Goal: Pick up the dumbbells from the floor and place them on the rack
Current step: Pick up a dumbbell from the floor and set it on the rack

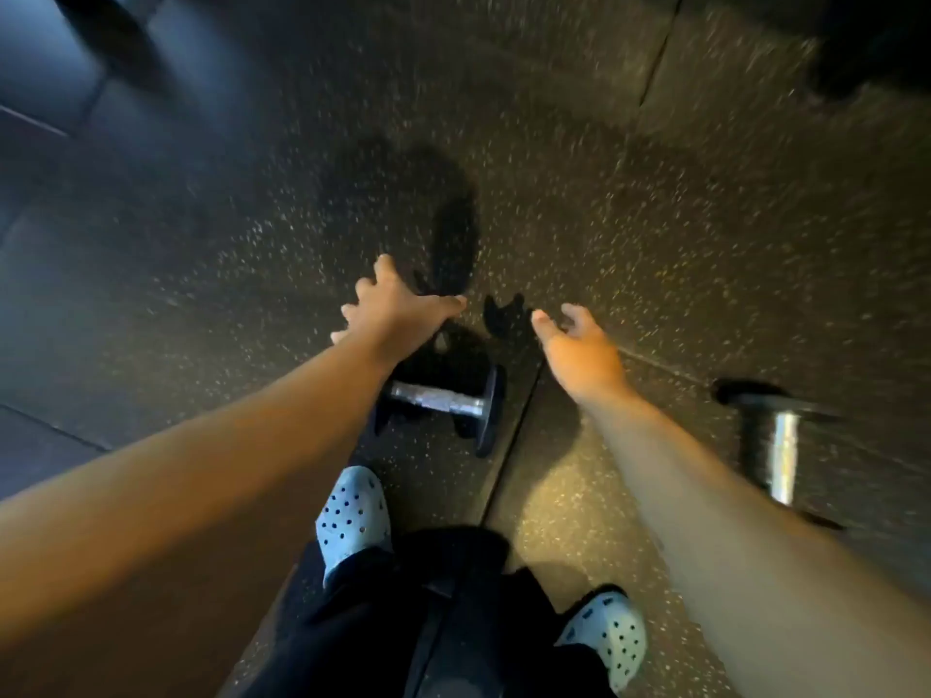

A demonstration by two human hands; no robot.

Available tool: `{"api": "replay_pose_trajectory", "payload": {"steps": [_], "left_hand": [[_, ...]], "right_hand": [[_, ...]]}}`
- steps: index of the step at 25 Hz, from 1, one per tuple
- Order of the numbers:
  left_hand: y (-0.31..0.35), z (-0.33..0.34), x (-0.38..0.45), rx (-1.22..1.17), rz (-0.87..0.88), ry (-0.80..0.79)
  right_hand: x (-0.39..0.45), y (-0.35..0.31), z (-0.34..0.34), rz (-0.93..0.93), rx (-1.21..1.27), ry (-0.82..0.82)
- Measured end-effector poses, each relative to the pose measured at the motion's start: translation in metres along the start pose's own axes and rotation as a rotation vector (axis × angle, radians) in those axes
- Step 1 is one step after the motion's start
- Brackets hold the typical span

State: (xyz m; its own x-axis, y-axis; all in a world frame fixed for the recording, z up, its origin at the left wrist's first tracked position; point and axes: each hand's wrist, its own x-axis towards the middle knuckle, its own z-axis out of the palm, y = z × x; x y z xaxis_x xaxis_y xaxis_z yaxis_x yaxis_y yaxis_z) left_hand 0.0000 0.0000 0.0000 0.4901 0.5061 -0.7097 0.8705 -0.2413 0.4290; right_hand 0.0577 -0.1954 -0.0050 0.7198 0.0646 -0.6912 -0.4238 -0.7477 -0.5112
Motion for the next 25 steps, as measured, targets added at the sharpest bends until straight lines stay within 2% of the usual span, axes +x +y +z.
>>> {"api": "replay_pose_trajectory", "payload": {"steps": [3,6,9,13,17,21,25], "left_hand": [[-0.051,0.037,0.056,0.197,-0.094,0.089],[-0.094,0.072,0.089,0.266,-0.176,0.094],[-0.110,0.082,0.100,0.346,-0.148,0.149],[-0.093,0.062,0.069,0.313,0.010,0.191],[-0.024,0.004,0.012,0.215,0.090,0.239],[0.090,-0.101,-0.070,0.104,0.196,0.323],[0.208,-0.237,-0.174,-0.103,0.301,0.436]], "right_hand": [[0.040,0.044,0.071,0.037,-0.112,0.002],[0.060,0.074,0.122,0.190,-0.118,-0.041],[0.073,0.081,0.138,0.255,-0.051,-0.015],[0.052,0.063,0.113,0.141,-0.082,0.083],[0.001,-0.007,0.037,0.045,-0.119,0.139],[-0.076,-0.129,-0.069,-0.065,-0.077,0.248],[-0.175,-0.280,-0.171,-0.230,0.008,0.368]]}}
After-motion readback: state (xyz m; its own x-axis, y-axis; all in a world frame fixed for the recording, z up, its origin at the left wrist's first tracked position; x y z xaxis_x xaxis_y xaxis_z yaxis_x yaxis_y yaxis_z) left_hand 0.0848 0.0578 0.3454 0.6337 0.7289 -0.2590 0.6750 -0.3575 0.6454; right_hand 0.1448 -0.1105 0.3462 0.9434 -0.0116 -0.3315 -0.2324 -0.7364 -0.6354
